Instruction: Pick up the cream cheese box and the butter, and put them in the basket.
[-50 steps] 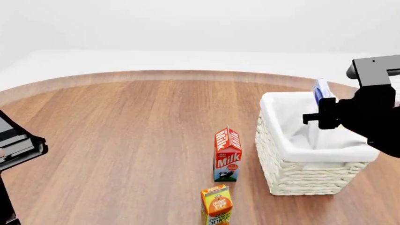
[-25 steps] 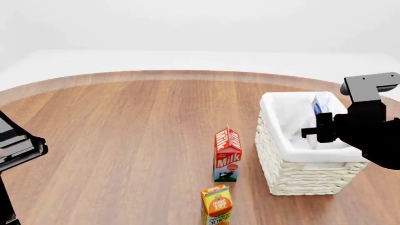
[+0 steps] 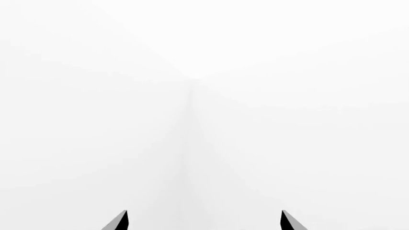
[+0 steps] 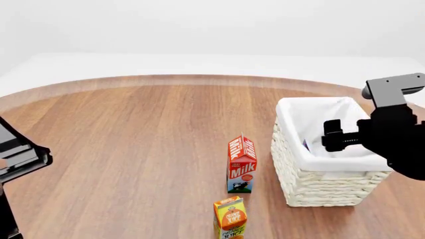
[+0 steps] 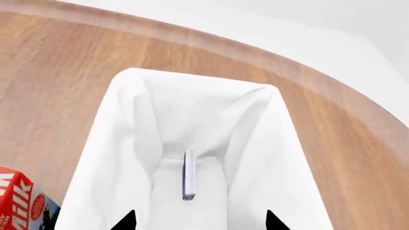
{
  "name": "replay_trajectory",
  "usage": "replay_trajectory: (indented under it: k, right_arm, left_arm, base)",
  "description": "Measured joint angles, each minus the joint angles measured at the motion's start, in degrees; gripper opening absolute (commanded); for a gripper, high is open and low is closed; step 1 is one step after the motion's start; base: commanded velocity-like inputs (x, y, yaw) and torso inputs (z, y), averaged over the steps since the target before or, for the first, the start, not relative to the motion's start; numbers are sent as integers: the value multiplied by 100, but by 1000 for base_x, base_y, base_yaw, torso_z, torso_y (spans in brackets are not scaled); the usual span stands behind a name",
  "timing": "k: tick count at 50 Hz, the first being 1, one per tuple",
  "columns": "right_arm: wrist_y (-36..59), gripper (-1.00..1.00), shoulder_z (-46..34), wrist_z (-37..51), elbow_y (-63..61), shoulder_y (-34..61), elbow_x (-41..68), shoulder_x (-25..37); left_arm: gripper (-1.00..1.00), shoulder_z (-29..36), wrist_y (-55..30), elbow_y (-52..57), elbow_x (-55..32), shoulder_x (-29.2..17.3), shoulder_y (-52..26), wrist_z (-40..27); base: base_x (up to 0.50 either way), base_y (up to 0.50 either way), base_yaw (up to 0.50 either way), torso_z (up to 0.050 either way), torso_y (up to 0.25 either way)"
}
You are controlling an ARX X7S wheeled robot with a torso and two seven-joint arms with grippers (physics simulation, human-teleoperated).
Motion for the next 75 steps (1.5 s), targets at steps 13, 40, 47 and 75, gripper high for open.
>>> replay_trajectory:
  k: [13,40,47,75]
  right_arm:
    - [243,100,312,471,-1395,-76,919,189]
    - [352,100,286,2002,-4551,-461,3057,204]
    - [346,100,192,2219,-4973,-527,3223,135]
    - [336,100,-214,2605,-6093,-1317,3115,-202]
  left_arm:
    - [100,19,18,-20,-8,-5,5,-8]
    - [100,-38,75,-38,-73,-27,66,-31]
    - [100,-47,97,-45,-77,-31,87,-37]
    - [100,-21,140,-71,-69,-40,113,-61]
  base:
    - [0,0,0,0,0]
    - [0,0,0,0,0]
    - [0,0,0,0,0]
    - [0,0,0,0,0]
